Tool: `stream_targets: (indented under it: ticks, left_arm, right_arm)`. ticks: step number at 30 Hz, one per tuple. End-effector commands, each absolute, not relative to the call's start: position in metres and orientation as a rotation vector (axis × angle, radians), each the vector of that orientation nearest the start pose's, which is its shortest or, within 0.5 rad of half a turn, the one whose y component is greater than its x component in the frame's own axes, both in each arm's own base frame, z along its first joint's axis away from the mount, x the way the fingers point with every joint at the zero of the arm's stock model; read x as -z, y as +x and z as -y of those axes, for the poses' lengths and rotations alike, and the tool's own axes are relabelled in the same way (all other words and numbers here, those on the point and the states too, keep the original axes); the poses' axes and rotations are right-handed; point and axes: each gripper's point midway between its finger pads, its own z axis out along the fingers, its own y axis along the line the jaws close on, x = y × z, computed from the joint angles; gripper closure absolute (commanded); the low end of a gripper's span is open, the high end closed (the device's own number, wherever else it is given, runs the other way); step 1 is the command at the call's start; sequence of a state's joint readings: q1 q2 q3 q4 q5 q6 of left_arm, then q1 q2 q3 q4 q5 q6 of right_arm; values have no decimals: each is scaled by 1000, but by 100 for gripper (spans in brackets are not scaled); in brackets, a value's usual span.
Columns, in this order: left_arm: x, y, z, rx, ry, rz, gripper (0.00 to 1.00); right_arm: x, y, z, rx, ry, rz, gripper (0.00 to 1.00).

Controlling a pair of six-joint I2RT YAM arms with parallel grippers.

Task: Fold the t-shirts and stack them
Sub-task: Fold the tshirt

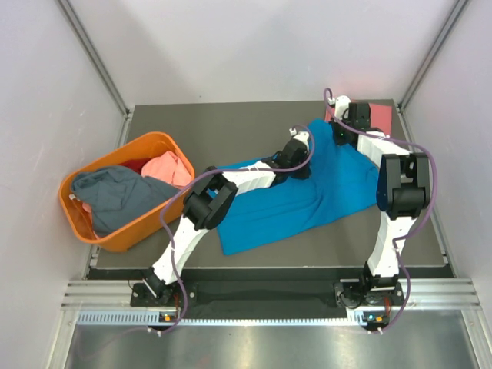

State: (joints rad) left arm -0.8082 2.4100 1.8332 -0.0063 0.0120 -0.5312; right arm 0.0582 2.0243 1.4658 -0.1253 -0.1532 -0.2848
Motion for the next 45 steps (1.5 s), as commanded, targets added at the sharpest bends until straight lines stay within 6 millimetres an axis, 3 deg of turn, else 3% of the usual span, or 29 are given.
stream_targets:
  ticks: [1, 9, 10, 12, 13, 14, 15, 17, 18, 20, 21, 23, 24, 25, 26, 27, 28, 30, 34, 39, 45]
  left_arm:
    - [-84, 439, 470, 739, 233, -2147, 100]
    - [-78, 434, 478, 771, 267, -2170, 100]
    - [-80, 434, 478, 772, 269, -2168, 95]
    - [-79, 429, 474, 757, 278, -2200, 86]
    - [-89, 429, 472, 755, 276, -2191, 78]
    - [-89, 427, 465, 726, 271, -2209, 75]
    - [-105, 426, 462, 725, 264, -2192, 73]
    - [-110, 421, 448, 661, 259, -2215, 69]
    - [-131, 418, 443, 662, 255, -2192, 69]
    - [-132, 410, 426, 603, 262, -2212, 67]
    - [-145, 405, 414, 570, 257, -2215, 67]
    - [-137, 391, 394, 505, 270, -2260, 66]
    - [-149, 380, 381, 492, 277, -2276, 66]
    - [-136, 367, 367, 459, 294, -2324, 66]
    - [-151, 356, 359, 476, 303, -2314, 66]
    - [-148, 343, 353, 490, 325, -2348, 65]
    - [-132, 327, 341, 473, 348, -2401, 65]
    - [-135, 305, 325, 483, 364, -2445, 64]
    - [-114, 266, 284, 386, 364, -2576, 64]
    - [-112, 240, 252, 308, 283, -2660, 61]
    - [-97, 222, 236, 286, 191, -2721, 60]
  right_arm:
    - [-93, 556, -51, -61, -455, -2130, 100]
    - [-96, 559, -54, -68, -442, -2140, 98]
    - [-94, 556, -54, -78, -419, -2167, 96]
    - [-101, 556, -47, -46, -336, -2198, 87]
    - [-111, 554, -44, -47, -245, -2234, 82]
    - [-116, 552, -33, 2, -171, -2259, 73]
    - [-135, 552, -26, 26, -106, -2252, 69]
    - [-136, 531, -9, 58, 128, -2329, 64]
    - [-144, 521, -6, 39, 197, -2335, 64]
    - [-138, 495, 3, -10, 396, -2390, 62]
    - [-135, 477, 5, -12, 451, -2416, 62]
    - [-126, 450, 37, 33, 645, -2429, 62]
    - [-118, 426, 45, 57, 715, -2441, 62]
    - [-112, 414, 53, 65, 822, -2428, 62]
    - [-94, 391, 67, 89, 910, -2451, 63]
    - [-98, 385, 72, 74, 956, -2414, 63]
    - [-95, 378, 76, 74, 982, -2407, 63]
    - [-85, 362, 87, 91, 1033, -2392, 63]
    - [-74, 341, 110, 163, 1119, -2358, 62]
    - [-63, 333, 129, 207, 1119, -2360, 63]
    - [-69, 329, 147, 259, 1078, -2347, 62]
